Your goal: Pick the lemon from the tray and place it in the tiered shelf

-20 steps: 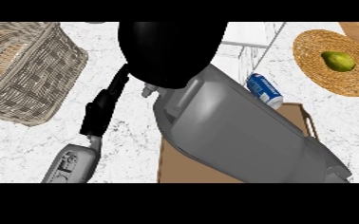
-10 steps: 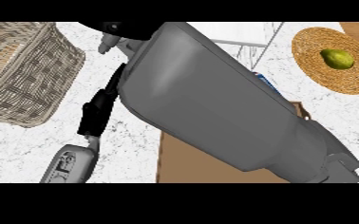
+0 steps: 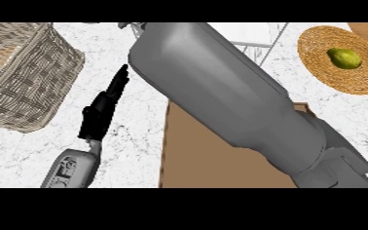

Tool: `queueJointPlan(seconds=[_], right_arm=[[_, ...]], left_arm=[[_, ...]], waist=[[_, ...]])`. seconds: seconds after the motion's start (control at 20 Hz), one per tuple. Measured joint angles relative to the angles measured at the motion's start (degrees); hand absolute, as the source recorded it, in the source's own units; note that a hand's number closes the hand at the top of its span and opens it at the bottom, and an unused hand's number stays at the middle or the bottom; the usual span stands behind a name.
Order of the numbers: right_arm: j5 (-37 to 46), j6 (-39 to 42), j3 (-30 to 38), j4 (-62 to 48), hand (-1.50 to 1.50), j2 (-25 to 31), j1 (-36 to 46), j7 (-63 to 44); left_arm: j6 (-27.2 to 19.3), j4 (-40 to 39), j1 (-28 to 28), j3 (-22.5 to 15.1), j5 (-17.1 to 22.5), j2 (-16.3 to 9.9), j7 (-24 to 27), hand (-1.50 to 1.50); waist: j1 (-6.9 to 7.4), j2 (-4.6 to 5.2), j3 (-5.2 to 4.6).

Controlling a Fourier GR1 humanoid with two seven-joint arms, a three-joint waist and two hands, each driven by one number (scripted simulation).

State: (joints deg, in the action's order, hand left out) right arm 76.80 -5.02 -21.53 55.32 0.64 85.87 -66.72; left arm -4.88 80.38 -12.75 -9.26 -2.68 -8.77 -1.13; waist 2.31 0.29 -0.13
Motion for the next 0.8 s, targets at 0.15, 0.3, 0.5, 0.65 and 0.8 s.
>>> queueJointPlan(seconds=[0.15,0.3,0.5,0.65,0.8], right_arm=[[1.39,-1.93,1.46,-2.13,1.50,-0.01,-0.10,0.38],[1.53,-7.90,4.73,-0.19,1.50,-0.03,-1.57,1.88],[1.90,-14.49,8.32,-0.39,1.50,-0.10,-3.43,4.04],[1.88,-18.80,9.52,-1.14,1.50,-0.15,-5.24,5.42],[1.65,-22.89,10.29,-2.75,1.50,-0.19,-6.50,6.37]], left_arm=[[-0.25,0.56,0.24,-0.24,-0.45,0.18,-0.34,0.00],[0.08,0.61,0.11,0.00,-0.15,0.10,-0.40,0.00],[0.16,0.96,0.71,0.34,-0.27,-0.30,-0.05,0.00],[0.80,0.70,1.19,0.89,0.03,-0.77,0.64,0.00],[0.38,0.73,0.83,0.60,-0.38,-0.04,0.28,0.00]], waist=[[-0.16,0.03,0.03],[-0.09,0.27,0.10],[-0.04,0.30,0.10],[-0.26,0.23,0.08],[-0.36,0.18,0.08]])
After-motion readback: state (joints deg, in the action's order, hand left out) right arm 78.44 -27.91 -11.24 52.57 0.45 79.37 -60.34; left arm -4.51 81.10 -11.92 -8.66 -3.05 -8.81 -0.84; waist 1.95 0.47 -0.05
